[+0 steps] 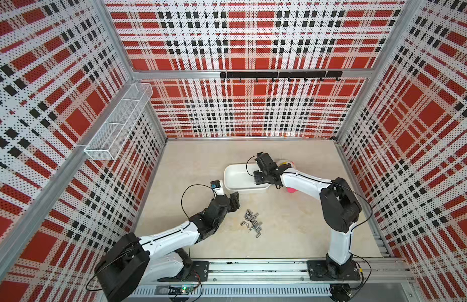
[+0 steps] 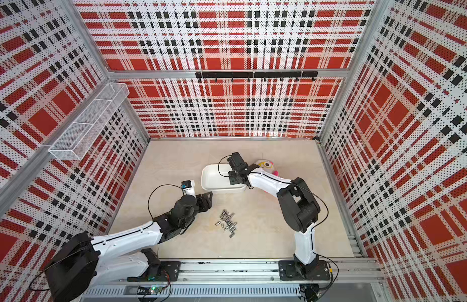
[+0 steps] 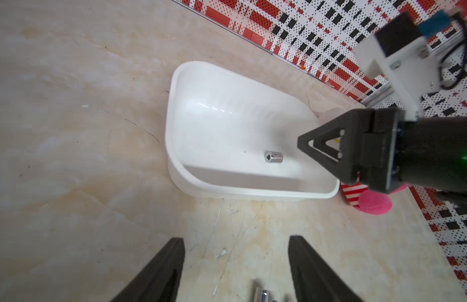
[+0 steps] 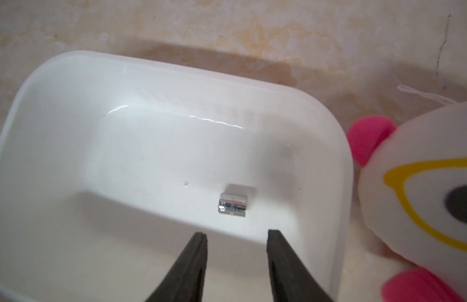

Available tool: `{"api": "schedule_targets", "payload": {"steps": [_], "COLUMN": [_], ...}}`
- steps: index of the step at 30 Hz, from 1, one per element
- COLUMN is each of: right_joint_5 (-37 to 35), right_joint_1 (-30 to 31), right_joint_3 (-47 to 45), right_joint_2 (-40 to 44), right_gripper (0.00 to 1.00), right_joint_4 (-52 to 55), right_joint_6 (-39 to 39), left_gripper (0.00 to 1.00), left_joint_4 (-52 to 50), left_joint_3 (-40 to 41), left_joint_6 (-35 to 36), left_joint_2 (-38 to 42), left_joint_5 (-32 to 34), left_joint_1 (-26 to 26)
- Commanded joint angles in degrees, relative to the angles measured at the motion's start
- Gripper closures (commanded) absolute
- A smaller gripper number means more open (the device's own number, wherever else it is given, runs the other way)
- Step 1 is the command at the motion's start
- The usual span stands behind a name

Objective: Put the socket on the desktop into the storage box
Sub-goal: Place the socket head in the storage box, then pick up the socket head from the center of the board.

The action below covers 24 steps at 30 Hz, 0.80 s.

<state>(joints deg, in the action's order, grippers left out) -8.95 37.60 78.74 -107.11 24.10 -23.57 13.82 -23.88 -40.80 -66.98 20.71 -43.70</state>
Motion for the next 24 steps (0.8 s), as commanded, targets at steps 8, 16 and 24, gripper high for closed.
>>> {"api": "schedule_targets", "payload": {"steps": [8,16,24], "right_joint_5": [-2.18,-7.46,-9.69], "right_joint_1": [2.59,3.00,3.02], "right_joint_3": [-26.50,-51.25,-52.92], "right_joint_2": [32.01,57.81,57.65], "right_gripper": [0.59,0.54,0.55], "right_joint_4": [-7.95,-19.22,-19.01], "right_joint_6": [1.69,-2.32,-5.19], "left_gripper": [0.43,0.47,0.52], "left_joint_4": [-3.87,-11.22,-11.37], "left_joint_3": [-8.69,-13.57,-13.39], "left_joint_6": [8.74,10.43,8.98], "left_joint_2": [-7.73,-11.16,-14.16], "left_joint_5": [-2.93,7.26,-1.92], "left_joint_1": [-5.27,-9.99,-9.21]}}
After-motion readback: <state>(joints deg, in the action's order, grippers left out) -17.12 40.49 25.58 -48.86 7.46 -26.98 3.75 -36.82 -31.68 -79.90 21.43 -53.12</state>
